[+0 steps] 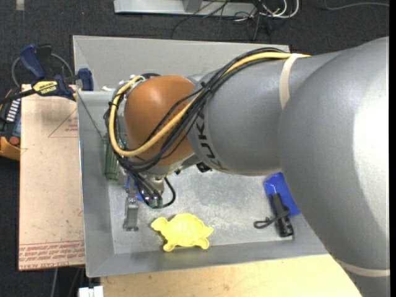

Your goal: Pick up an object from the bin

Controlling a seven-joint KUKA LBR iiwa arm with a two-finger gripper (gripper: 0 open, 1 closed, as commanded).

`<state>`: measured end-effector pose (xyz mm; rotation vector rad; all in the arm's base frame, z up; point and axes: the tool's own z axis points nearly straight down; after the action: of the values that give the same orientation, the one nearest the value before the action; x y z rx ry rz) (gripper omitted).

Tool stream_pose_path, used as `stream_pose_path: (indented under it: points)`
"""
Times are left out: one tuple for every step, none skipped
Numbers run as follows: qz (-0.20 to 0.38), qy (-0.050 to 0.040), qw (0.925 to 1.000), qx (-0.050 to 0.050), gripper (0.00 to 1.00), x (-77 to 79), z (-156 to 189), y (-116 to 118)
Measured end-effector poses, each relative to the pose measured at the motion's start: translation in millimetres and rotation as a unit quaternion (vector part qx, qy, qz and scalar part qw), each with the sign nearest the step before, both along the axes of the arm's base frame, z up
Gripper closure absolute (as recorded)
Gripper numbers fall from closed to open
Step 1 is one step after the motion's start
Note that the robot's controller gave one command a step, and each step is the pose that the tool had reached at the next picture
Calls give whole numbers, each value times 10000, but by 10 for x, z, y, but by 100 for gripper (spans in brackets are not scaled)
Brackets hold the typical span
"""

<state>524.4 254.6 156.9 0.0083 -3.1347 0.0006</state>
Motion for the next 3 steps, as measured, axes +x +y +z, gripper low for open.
stream_pose_path:
  points:
    - [-29,-34,10000,8,0,22,49,-17]
    - [-1353,21,9908,-25,0,89,-888,-886]
    - [-588,-42,9983,14,0,503,-186,-796]
